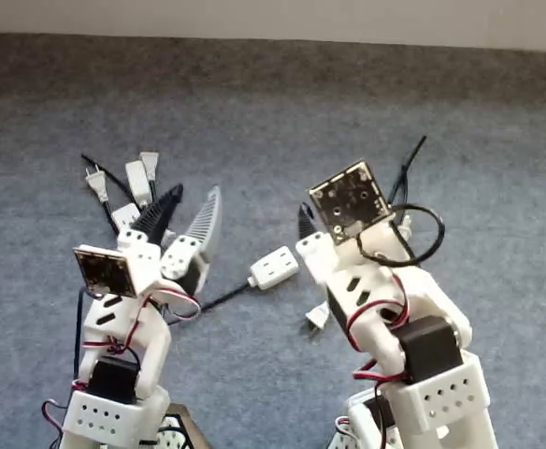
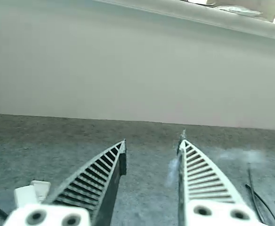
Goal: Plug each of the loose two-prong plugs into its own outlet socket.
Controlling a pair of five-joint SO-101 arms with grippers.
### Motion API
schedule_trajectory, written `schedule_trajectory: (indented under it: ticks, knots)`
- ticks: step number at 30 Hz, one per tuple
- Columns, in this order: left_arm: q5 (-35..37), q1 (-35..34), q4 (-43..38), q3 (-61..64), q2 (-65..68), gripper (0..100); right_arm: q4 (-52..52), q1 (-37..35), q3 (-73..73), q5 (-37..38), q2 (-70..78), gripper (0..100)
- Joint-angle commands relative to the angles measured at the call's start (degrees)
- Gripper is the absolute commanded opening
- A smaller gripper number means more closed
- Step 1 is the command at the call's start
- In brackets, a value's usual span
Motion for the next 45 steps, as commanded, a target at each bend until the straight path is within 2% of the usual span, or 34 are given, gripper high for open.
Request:
schedule_trajectory:
  ticks: [1,7,13,21,26,32,37,45]
  knots:
    - [0.1,-2.2,0.0,0.4,-0.2,19,7.9,4.1,-3.6,2.5,2.4,16.2]
    - [0.1,-0.7,0.1,1.9,-0.2,19,13.3,11.3,-3.6,-9.3,8.0,16.2]
    - [0.1,-0.7,0.1,2.9,-0.2,19,17.6,11.2,-3.6,-20.7,14.3,16.2]
    - [0.1,-0.7,1.6,2.9,-0.2,19,23.3,10.6,-3.5,-21.2,29.1,16.2]
    - [0.1,-0.7,1.6,2.9,-0.2,19,16.7,10.6,-3.1,-21.7,35.7,16.2]
    - [0.1,-0.7,1.6,2.9,-0.2,19,9.8,8.0,-3.0,-28.7,42.1,16.2]
    - [0.1,-0.7,1.6,2.9,-0.2,19,7.5,1.9,-3.0,-32.3,47.0,16.2]
    - [0.1,-0.7,1.6,2.9,-0.2,19,7.1,2.2,-2.9,-32.5,49.9,16.2]
